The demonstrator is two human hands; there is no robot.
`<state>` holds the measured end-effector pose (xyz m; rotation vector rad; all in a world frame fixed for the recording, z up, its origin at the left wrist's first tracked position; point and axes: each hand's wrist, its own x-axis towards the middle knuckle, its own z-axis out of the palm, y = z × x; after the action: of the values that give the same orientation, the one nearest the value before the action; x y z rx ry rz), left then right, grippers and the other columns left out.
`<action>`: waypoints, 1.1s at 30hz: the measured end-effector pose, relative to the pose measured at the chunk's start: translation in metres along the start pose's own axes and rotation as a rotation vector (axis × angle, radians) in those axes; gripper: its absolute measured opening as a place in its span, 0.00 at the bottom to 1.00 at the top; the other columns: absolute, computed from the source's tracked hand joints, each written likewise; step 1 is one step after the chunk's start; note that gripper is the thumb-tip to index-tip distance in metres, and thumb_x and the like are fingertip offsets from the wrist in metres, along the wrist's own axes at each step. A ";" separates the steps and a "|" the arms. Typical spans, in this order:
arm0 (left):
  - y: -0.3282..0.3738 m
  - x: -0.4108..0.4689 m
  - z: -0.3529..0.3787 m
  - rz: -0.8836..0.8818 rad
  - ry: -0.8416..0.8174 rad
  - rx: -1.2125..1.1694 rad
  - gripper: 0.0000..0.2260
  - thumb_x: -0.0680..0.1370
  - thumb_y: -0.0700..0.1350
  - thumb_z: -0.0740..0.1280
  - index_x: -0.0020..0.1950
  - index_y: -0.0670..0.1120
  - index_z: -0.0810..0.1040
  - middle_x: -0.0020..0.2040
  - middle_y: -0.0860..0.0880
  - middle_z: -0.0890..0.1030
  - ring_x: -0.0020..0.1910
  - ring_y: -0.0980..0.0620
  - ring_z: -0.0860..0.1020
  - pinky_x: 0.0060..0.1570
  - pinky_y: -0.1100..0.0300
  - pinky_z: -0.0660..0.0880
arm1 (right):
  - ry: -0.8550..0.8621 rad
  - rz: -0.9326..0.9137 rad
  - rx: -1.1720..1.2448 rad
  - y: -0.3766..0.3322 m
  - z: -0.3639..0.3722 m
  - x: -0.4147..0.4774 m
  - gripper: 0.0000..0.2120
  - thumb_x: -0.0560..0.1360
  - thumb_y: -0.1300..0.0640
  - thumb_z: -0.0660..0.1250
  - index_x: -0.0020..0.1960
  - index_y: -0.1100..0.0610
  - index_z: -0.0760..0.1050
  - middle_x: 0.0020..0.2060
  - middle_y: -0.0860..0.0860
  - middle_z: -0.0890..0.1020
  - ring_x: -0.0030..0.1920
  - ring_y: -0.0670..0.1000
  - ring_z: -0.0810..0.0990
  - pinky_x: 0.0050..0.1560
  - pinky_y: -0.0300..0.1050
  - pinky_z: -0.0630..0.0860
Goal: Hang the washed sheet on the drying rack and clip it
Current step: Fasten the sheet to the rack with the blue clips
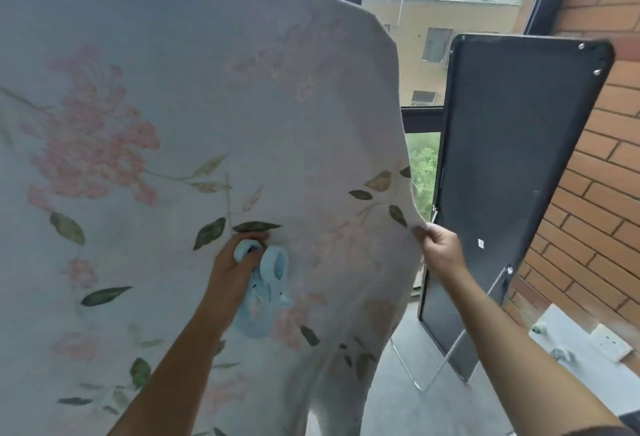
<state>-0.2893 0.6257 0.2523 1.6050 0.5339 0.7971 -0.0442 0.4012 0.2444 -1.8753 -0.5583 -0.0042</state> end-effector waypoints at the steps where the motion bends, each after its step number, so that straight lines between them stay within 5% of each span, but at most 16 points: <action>1: 0.006 0.001 0.003 0.010 0.011 0.027 0.09 0.77 0.33 0.64 0.44 0.47 0.78 0.42 0.49 0.80 0.41 0.50 0.78 0.38 0.67 0.75 | 0.037 -0.026 0.053 -0.003 -0.010 0.008 0.14 0.79 0.62 0.62 0.40 0.49 0.80 0.29 0.37 0.80 0.35 0.38 0.75 0.37 0.33 0.70; 4: 0.020 0.007 0.006 0.024 0.029 0.035 0.11 0.77 0.33 0.63 0.45 0.49 0.79 0.44 0.49 0.81 0.43 0.49 0.79 0.44 0.57 0.76 | 0.042 -0.052 0.160 -0.016 -0.019 0.031 0.14 0.80 0.61 0.60 0.43 0.47 0.80 0.37 0.37 0.82 0.40 0.36 0.78 0.44 0.34 0.72; 6: 0.022 0.009 0.008 0.042 0.060 0.043 0.10 0.77 0.34 0.63 0.44 0.48 0.78 0.42 0.50 0.81 0.42 0.50 0.79 0.43 0.55 0.76 | -0.212 0.063 0.249 -0.019 -0.013 0.037 0.09 0.81 0.52 0.58 0.51 0.48 0.78 0.46 0.42 0.82 0.50 0.41 0.79 0.47 0.36 0.74; 9: 0.032 0.010 0.016 0.069 0.093 0.087 0.11 0.77 0.33 0.63 0.44 0.48 0.77 0.40 0.53 0.80 0.37 0.57 0.78 0.36 0.67 0.74 | -0.341 0.232 0.370 -0.017 -0.009 0.052 0.19 0.80 0.40 0.52 0.63 0.49 0.69 0.57 0.49 0.79 0.57 0.50 0.77 0.49 0.47 0.73; 14: 0.063 0.015 0.030 0.179 0.128 0.209 0.15 0.75 0.31 0.63 0.43 0.54 0.76 0.41 0.56 0.78 0.33 0.67 0.76 0.31 0.75 0.69 | -0.496 0.247 0.319 -0.030 0.011 0.076 0.42 0.71 0.40 0.69 0.76 0.44 0.50 0.63 0.53 0.76 0.58 0.55 0.78 0.54 0.53 0.76; 17: 0.093 0.023 0.033 0.417 0.163 0.418 0.17 0.75 0.32 0.62 0.48 0.56 0.75 0.46 0.61 0.78 0.42 0.60 0.77 0.42 0.76 0.68 | -0.619 0.254 0.341 -0.043 0.027 0.082 0.27 0.74 0.52 0.70 0.70 0.54 0.68 0.57 0.56 0.81 0.49 0.52 0.82 0.51 0.53 0.78; 19: 0.119 0.030 0.036 0.637 0.176 0.556 0.18 0.74 0.30 0.61 0.56 0.49 0.76 0.55 0.52 0.76 0.52 0.56 0.74 0.54 0.75 0.66 | -0.700 0.259 0.389 -0.052 0.025 0.082 0.14 0.71 0.56 0.69 0.56 0.57 0.79 0.51 0.57 0.84 0.45 0.53 0.83 0.55 0.55 0.78; 22: 0.161 0.046 0.044 0.851 0.197 0.815 0.20 0.70 0.31 0.62 0.60 0.46 0.77 0.69 0.43 0.67 0.70 0.45 0.64 0.69 0.54 0.60 | -0.877 0.349 0.426 -0.065 0.018 0.073 0.09 0.77 0.54 0.62 0.48 0.58 0.79 0.40 0.53 0.85 0.39 0.51 0.83 0.45 0.46 0.80; 24: 0.180 0.055 0.053 0.895 0.146 0.986 0.17 0.70 0.35 0.64 0.57 0.48 0.78 0.76 0.42 0.58 0.76 0.42 0.51 0.73 0.43 0.49 | -0.911 0.387 0.433 -0.068 0.017 0.072 0.13 0.81 0.54 0.57 0.50 0.58 0.79 0.42 0.53 0.85 0.42 0.51 0.84 0.46 0.46 0.80; 30: 0.217 0.069 0.071 0.986 0.068 1.183 0.01 0.73 0.43 0.69 0.43 0.47 0.80 0.78 0.41 0.51 0.77 0.41 0.43 0.71 0.37 0.36 | -0.880 0.358 0.404 -0.072 0.019 0.075 0.12 0.81 0.57 0.59 0.57 0.61 0.78 0.51 0.56 0.84 0.50 0.54 0.83 0.60 0.53 0.76; 33: 0.240 0.077 0.073 0.992 0.041 1.246 0.06 0.71 0.45 0.73 0.46 0.48 0.82 0.77 0.43 0.57 0.77 0.43 0.49 0.71 0.36 0.40 | -0.748 0.304 0.414 -0.069 0.024 0.076 0.06 0.79 0.62 0.63 0.53 0.60 0.78 0.47 0.56 0.85 0.47 0.55 0.84 0.51 0.51 0.81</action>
<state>-0.2056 0.5878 0.4985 3.1212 0.1915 1.3310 -0.0093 0.4691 0.3171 -1.4949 -0.6981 0.9717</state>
